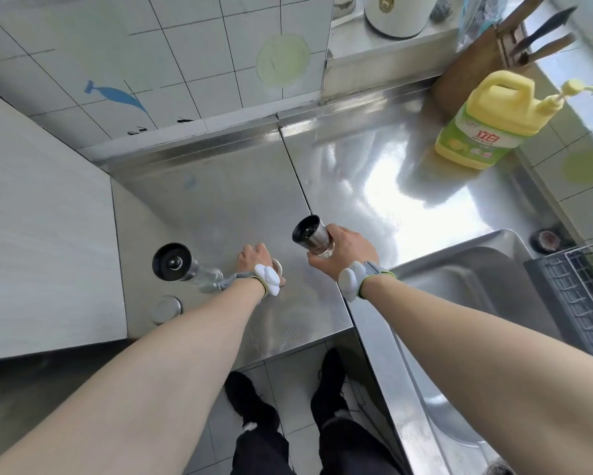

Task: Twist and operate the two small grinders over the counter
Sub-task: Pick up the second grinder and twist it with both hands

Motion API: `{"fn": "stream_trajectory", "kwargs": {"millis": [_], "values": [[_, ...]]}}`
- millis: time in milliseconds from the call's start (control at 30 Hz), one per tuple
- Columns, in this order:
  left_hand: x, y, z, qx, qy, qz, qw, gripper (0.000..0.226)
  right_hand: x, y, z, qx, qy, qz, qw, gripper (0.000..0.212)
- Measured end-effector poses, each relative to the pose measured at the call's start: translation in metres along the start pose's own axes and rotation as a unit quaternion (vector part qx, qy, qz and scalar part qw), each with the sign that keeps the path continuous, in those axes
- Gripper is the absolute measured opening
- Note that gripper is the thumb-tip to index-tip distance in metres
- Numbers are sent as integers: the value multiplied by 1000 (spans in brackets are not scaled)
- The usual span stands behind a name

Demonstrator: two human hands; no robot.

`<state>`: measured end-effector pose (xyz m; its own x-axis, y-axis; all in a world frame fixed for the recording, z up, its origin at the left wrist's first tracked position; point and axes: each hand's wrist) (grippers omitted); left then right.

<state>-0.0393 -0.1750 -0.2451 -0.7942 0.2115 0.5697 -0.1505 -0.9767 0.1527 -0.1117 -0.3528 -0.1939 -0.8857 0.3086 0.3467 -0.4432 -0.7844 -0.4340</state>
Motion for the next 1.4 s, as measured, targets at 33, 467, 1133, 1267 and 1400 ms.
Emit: {"fn": "stream_trajectory", "kwargs": {"millis": [33,467,1133,1267,1400], "values": [[1,0,2,1,-1,-2,1000,76,2,0,0,2,0,0,1000,31],[92,10,98,265,137,-180,937,11,46,-26,15,-8,-17,46,999,26],[138,-8,179,-68,125,-289,947,24,47,-96,40,19,-1,128,992,26],[140,-7,183,-72,125,-282,949,25,46,-101,40,28,-1,121,992,25],[142,-3,185,-51,147,-233,960,27,43,-106,42,21,7,124,992,28]]}}
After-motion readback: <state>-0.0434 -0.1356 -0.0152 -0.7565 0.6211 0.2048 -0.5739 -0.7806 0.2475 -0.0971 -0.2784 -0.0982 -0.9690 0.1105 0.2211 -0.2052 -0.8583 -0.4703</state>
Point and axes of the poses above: each hand's wrist, its own x-axis away from the middle knuckle, its own z-axis out of the back of the hand, y = z × x, and after that the axes turned 5 degrees about -z, right-handed
